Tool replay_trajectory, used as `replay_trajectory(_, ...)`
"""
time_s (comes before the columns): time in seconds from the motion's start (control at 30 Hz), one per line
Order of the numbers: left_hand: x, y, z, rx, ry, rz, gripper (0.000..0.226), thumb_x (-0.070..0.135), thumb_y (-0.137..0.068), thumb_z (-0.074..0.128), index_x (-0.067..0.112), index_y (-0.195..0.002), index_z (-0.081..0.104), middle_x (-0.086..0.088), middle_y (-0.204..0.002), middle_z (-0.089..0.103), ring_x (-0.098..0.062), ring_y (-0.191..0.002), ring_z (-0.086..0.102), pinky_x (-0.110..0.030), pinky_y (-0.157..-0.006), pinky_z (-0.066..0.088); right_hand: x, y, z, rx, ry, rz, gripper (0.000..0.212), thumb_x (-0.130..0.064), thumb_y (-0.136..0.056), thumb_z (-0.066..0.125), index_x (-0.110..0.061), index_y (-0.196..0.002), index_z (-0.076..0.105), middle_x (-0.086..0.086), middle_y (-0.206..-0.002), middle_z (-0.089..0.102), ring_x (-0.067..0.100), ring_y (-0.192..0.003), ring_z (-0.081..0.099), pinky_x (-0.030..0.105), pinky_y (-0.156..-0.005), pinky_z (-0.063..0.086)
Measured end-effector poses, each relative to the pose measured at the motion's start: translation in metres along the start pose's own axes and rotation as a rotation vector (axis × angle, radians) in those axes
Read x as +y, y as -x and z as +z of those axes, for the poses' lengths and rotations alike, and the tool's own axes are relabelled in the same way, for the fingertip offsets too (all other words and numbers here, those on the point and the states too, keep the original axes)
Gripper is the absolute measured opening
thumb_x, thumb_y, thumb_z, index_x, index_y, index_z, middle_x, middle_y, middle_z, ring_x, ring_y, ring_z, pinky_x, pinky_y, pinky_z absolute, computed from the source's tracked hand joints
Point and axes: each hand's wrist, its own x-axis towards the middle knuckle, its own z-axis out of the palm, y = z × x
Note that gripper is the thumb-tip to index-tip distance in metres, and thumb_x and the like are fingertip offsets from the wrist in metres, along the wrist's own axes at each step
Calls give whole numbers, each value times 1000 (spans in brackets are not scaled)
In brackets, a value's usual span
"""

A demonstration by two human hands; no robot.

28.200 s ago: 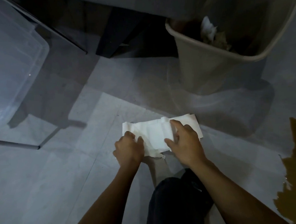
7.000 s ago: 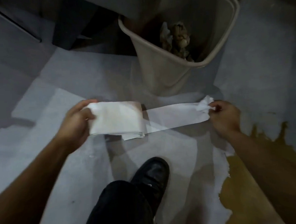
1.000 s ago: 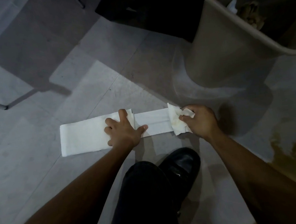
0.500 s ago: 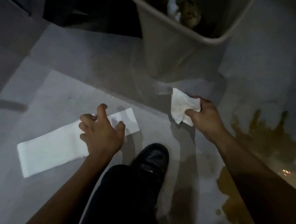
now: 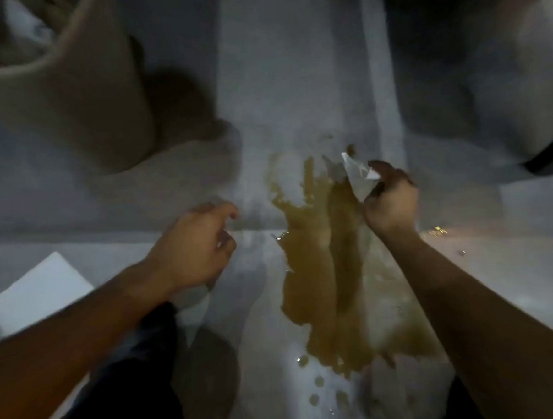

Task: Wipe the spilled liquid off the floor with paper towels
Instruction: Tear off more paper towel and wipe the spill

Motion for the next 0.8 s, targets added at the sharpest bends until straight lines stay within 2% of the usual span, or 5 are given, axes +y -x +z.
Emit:
replay_trajectory(0.13, 24, -62, 13, -248, -303, -145, 88, 54, -72, 50, 24, -153, 33, -21, -137, 54, -44, -127, 51, -49, -107, 45, 68, 8, -38, -65, 135, 58, 60, -14, -78, 37, -5, -130, 64, 21, -136, 55, 41, -111, 62, 40, -101, 49)
replay_trajectory(0.33, 51, -63, 62, -611, -739, -394, 144, 62, -78, 76, 26, -144, -47, -36, -152, -39, -60, -146, -20, -72, -118, 11, 158, 71, -43, -256, 266, 63, 67, -24, -81, 48, 1, -143, 49, 33, -146, 45, 52, -133, 45, 51, -108, 44)
replay_trajectory(0.43, 55, -58, 72, -614, -704, -455, 142, 62, -85, 69, 20, -128, -60, -37, -142, -50, -58, -140, -34, -74, -117, -1, 171, 114, -17, -462, 317, -37, 77, -35, -87, 34, 17, -143, 39, 45, -146, 36, 67, -134, 31, 71, -109, 32)
replay_trajectory(0.57, 50, -62, 74, -582, -651, -517, 144, 67, -83, 68, 24, -104, -68, -35, -140, -54, -58, -140, -36, -73, -117, -4, 139, 156, -14, -502, 291, -74, 69, -40, -102, 19, 3, -155, 25, 25, -164, 15, 45, -153, 5, 54, -124, 12)
replay_trajectory(0.8, 47, -52, 72, -535, -547, -469, 141, 48, -84, 73, 34, -129, -59, -27, -143, -55, -65, -137, -33, -75, -116, 3, 202, 152, -43, -467, 262, 110, 62, -30, -97, 33, -3, -153, 34, 18, -164, 24, 35, -152, 22, 50, -116, 36)
